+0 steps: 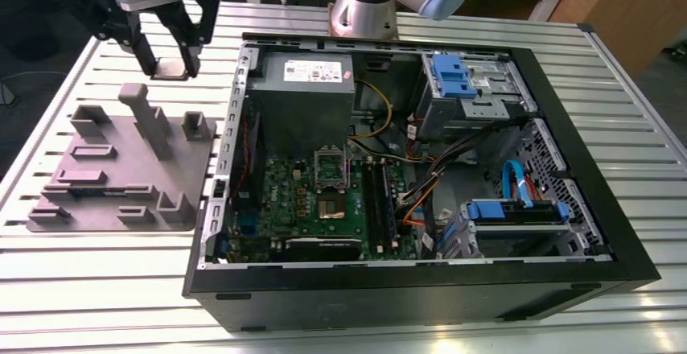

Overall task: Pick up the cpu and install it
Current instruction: 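Pick up the cpu and move it towards the insertion slot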

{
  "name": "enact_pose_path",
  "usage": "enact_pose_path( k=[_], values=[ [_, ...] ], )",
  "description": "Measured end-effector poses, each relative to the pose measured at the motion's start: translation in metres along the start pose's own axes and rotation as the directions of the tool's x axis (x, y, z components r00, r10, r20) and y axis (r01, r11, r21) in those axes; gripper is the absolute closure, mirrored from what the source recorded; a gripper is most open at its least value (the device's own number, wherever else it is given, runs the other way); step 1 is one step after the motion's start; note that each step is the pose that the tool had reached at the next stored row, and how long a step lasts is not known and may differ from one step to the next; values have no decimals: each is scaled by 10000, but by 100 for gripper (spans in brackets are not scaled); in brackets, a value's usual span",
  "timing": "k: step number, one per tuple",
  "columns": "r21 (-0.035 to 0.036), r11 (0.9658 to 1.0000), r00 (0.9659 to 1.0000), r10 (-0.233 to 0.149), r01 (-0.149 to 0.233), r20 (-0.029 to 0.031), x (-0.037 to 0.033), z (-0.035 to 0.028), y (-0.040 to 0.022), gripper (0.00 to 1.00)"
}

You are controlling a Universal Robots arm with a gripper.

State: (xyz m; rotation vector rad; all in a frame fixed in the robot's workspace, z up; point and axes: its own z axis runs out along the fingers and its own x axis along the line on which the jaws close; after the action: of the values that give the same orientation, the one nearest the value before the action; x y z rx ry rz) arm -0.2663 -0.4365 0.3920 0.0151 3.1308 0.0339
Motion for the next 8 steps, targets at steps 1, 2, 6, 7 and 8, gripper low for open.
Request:
enact_pose_path(
  k=[1,2,6,7,8],
  values=[
    [0,10000,10000,1,-1,0,-2,3,-22,53],
    [0,10000,10000,3,-3,0,-4,6,-45,53],
    [0,10000,10000,7,-7,0,-67,13,-78,53],
    [0,10000,10000,7,-7,0,-101,14,-78,53],
    [0,10000,10000,6,-6,0,-141,15,-77,53]
  ],
)
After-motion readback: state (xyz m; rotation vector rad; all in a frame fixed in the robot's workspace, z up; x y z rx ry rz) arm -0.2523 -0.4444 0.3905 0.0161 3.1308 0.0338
